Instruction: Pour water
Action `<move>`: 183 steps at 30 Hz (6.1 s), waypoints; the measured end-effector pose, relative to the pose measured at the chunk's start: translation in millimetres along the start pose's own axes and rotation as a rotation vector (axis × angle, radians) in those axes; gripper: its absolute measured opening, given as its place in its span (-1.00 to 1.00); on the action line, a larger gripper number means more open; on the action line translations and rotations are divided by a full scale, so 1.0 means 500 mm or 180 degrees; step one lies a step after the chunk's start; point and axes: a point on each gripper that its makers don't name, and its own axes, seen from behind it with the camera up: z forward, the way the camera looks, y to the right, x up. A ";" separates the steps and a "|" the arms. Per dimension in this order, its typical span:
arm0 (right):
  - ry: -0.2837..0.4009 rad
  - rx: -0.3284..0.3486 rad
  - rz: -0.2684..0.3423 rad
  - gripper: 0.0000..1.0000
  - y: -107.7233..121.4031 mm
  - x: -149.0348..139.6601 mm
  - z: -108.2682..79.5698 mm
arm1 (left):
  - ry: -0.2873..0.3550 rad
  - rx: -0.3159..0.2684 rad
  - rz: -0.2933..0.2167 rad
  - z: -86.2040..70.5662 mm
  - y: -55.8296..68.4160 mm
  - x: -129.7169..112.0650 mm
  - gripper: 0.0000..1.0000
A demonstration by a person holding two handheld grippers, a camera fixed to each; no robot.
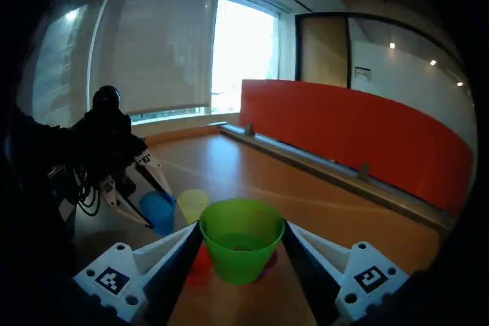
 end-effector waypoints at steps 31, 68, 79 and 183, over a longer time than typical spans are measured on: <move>-0.0230 0.0034 0.0046 0.84 -0.006 -0.060 0.006 | -0.0185 -0.0068 -0.0028 0.027 0.000 -0.071 0.76; -0.0652 0.0114 0.0212 0.84 -0.043 -0.210 0.005 | -0.0419 0.0020 -0.0022 -0.019 -0.011 -0.131 0.95; -0.0757 0.0135 0.0223 0.84 -0.050 -0.254 0.019 | -0.0386 0.0038 -0.0064 -0.043 -0.017 -0.126 0.95; 0.0042 -0.1464 0.0539 0.98 0.078 -0.185 -0.188 | 0.0919 0.1947 -0.0895 -0.305 -0.176 -0.077 0.95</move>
